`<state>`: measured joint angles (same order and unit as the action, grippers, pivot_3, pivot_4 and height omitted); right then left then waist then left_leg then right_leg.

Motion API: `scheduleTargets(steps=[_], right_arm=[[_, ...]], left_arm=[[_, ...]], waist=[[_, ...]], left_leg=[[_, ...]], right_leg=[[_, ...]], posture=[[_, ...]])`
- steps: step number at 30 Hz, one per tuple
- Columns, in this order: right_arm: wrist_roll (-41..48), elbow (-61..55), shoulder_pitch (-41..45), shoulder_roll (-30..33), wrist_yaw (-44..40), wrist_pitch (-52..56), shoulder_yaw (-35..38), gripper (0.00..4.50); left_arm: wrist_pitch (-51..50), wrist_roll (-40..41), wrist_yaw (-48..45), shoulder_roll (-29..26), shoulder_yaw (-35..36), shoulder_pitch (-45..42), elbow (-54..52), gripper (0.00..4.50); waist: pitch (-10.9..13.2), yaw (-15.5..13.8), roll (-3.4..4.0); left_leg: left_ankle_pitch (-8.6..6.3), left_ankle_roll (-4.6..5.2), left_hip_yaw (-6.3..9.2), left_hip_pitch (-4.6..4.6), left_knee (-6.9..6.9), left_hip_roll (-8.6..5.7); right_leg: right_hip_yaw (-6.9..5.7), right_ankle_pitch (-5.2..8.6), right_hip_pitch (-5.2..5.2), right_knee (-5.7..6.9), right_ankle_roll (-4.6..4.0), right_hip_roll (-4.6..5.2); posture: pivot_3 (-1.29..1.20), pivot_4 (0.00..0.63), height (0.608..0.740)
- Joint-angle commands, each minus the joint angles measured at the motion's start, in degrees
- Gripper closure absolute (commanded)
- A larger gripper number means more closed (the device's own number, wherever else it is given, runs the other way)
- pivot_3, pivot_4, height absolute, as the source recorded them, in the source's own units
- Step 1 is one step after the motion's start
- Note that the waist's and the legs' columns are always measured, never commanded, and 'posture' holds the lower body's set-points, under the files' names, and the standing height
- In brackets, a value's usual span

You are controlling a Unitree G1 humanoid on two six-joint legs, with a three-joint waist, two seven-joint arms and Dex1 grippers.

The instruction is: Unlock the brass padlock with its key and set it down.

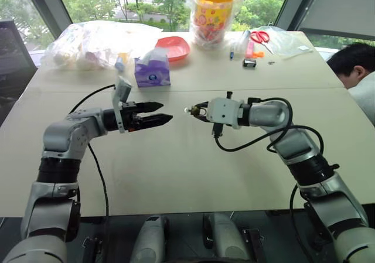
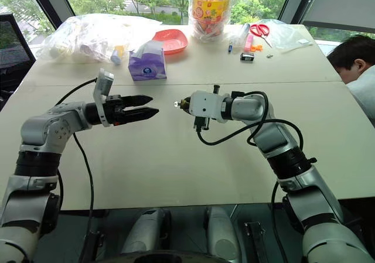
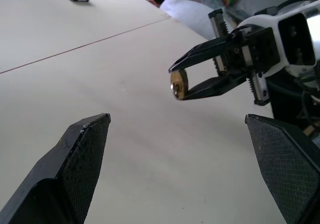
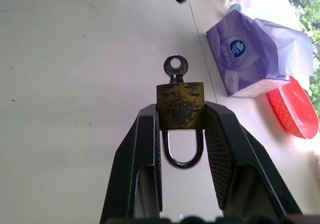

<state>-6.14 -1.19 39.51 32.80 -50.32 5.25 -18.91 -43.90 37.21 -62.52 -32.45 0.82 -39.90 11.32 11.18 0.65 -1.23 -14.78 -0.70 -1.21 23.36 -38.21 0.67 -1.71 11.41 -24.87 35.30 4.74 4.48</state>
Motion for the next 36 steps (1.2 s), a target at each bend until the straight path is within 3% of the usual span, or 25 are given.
scheduleTargets(steps=[1, 2, 9, 26, 30, 36], right_arm=[[-1.0, -4.1, 0.8, -0.3, 1.8, 0.6, 2.1, 3.86], [-1.1, -4.4, 0.7, -0.4, 2.0, 0.9, 2.1, 3.86], [-1.5, -6.6, 0.4, -0.5, 2.4, 2.8, 2.0, 3.86], [-1.8, -9.3, -0.5, -0.6, 2.5, 4.5, 1.4, 3.86], [-1.9, -9.5, -0.6, -0.7, 2.5, 4.5, 1.2, 3.86], [-2.0, -9.8, -0.9, -0.8, 2.3, 4.6, 1.1, 3.86]], left_arm=[[3.2, -1.4, -3.8, 1.7, -1.1, -4.9, 4.4, 0.50], [3.6, -1.9, -4.8, 2.0, -1.6, -5.5, 5.3, 0.71], [7.0, -5.6, -8.5, 4.1, -3.8, -8.1, 10.8, 3.30], [8.7, -7.3, -9.4, 5.9, -3.2, -8.8, 13.2, 3.30], [8.7, -7.6, -9.5, 6.4, -3.3, -8.8, 12.9, 4.40], [8.9, -8.0, -9.3, 7.0, -3.1, -9.1, 12.7, 4.45]], waist=[[0.0, -0.1, -0.01], [0.0, 0.0, -0.01], [0.0, 0.1, 0.00], [0.0, 0.1, 0.00], [0.0, 0.0, -0.01], [0.0, 0.0, -0.01]], left_leg=[[0.00, 0.00, 0.00, 0.00, -0.02, 0.00], [0.00, 0.00, 0.00, 0.00, -0.03, -0.02], [0.00, 0.00, -0.01, 0.01, 0.02, -0.03], [0.00, 0.01, 0.00, 0.02, 0.00, -0.02], [0.00, 0.01, 0.00, 0.02, 0.00, -0.02], [0.00, 0.01, 0.00, 0.02, 0.00, -0.03]], right_leg=[[0.00, 0.00, 0.01, 0.00, 0.00, 0.00], [0.01, 0.00, 0.03, -0.01, 0.00, 0.02], [0.01, -0.01, 0.00, -0.04, 0.03, 0.02], [0.01, -0.01, 0.00, -0.03, 0.02, 0.03], [0.02, -0.01, 0.00, -0.03, 0.02, 0.03], [0.02, -0.01, 0.01, -0.03, 0.02, 0.03]], posture=[[0.00, 0.150, 0.740], [0.00, 0.150, 0.740], [0.00, 0.150, 0.740], [0.00, 0.150, 0.740], [0.00, 0.150, 0.740], [0.00, 0.150, 0.740]])
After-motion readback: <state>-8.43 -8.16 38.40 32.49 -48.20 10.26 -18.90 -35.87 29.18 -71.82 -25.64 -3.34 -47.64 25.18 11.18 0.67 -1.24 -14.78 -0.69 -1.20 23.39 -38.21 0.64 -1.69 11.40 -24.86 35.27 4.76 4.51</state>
